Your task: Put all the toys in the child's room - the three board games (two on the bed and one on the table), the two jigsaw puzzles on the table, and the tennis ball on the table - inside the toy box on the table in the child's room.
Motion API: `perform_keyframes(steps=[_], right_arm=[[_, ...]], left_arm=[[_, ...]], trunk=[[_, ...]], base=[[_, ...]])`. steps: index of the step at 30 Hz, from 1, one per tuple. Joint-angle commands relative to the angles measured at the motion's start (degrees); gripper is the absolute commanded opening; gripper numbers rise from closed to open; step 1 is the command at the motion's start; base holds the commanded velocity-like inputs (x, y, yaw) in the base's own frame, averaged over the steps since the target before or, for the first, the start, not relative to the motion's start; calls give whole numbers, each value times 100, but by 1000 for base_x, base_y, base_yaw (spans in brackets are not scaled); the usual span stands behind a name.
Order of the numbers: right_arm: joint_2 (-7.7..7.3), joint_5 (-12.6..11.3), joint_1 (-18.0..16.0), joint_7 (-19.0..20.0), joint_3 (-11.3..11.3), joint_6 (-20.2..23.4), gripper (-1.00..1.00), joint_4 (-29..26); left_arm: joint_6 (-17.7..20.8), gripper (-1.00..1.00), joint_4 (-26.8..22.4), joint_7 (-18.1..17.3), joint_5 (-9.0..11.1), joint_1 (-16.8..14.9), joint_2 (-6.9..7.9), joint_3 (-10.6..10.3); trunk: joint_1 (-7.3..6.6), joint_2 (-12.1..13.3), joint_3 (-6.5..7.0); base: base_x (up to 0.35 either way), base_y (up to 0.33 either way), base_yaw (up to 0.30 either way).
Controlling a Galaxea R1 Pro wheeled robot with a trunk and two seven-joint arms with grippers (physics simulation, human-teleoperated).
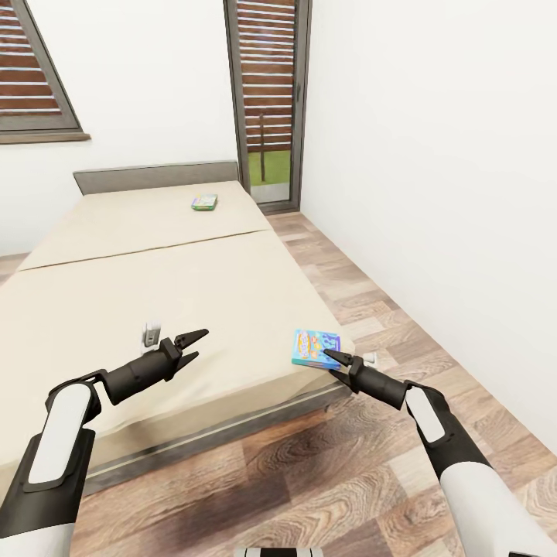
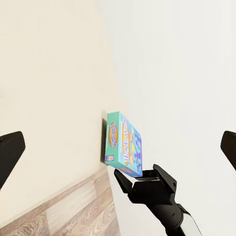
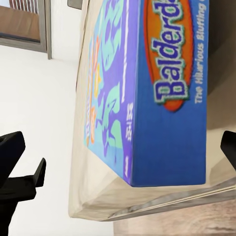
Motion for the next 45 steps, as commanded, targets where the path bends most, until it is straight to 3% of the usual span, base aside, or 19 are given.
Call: perform_keyframes(steps=[1,5,6,32,33,36,45], right_arm=[[2,0,-3,13,-10,31,100,1],[1,1,-3,13,-8,31,100,2],[0,1,-3,11,-8,30,-100,2],[-46,-12,-3,6,-6,34,-100,-6],[-64,16,30,-2,26,61,-100,-465],[-72,18,61,-3,37,168,-100,-735],[-94,26,103,-4,44,428,-100,-1092]], left_arm=[[27,100,-1,-21,-17,-4,0,7],[27,100,-1,-21,-17,-4,0,7],[27,100,-1,-21,-17,-4,0,7],[21,100,34,-22,-29,-4,5,7],[1,100,49,-104,-9,118,-24,8],[1,100,35,-140,-3,144,-23,6],[1,100,21,-286,-3,207,-18,-3]], trunk=[[-1,-2,-4],[-1,-2,-4],[-1,-2,-4],[-1,-2,-4],[-1,-2,-4],[-1,-2,-4],[-1,-2,-4]], base=[[0,0,0],[0,0,0],[0,0,0],[0,0,0],[0,0,0],[0,0,0],[0,0,0]])
